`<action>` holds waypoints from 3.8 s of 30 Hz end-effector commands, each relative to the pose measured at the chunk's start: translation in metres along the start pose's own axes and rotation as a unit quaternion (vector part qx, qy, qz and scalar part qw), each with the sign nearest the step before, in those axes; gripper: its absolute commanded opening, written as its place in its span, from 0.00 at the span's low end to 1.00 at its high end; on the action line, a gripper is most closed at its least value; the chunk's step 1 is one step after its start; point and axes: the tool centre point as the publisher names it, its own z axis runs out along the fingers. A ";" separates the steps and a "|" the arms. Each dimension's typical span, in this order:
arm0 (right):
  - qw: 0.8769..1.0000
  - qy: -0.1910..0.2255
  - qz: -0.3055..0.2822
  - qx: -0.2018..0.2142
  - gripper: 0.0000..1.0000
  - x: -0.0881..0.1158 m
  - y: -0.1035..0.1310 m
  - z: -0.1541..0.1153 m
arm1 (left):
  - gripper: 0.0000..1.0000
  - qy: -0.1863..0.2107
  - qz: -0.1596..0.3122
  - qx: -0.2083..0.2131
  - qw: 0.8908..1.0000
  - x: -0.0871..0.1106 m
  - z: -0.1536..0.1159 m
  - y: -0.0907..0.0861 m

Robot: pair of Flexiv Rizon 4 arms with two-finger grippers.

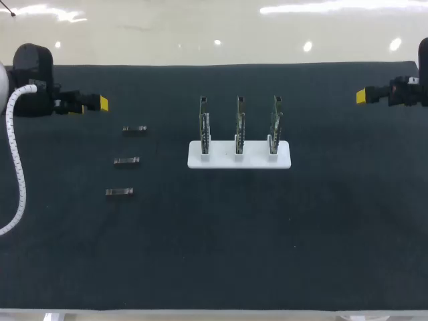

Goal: Pick up the optical module with the left hand, and insert it into the network port with the right hand.

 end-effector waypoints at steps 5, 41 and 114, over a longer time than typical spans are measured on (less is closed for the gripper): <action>1.000 0.000 0.000 0.002 1.00 0.000 0.001 0.000 | 1.00 0.002 0.000 -0.002 1.000 -0.001 0.000 0.000; 0.976 0.141 -0.168 -0.014 1.00 -0.028 0.029 0.005 | 1.00 0.002 0.000 -0.002 1.000 -0.001 0.000 0.000; 0.885 0.146 -0.412 -0.159 1.00 -0.026 0.159 0.029 | 1.00 0.069 0.085 0.064 0.992 0.022 -0.022 0.015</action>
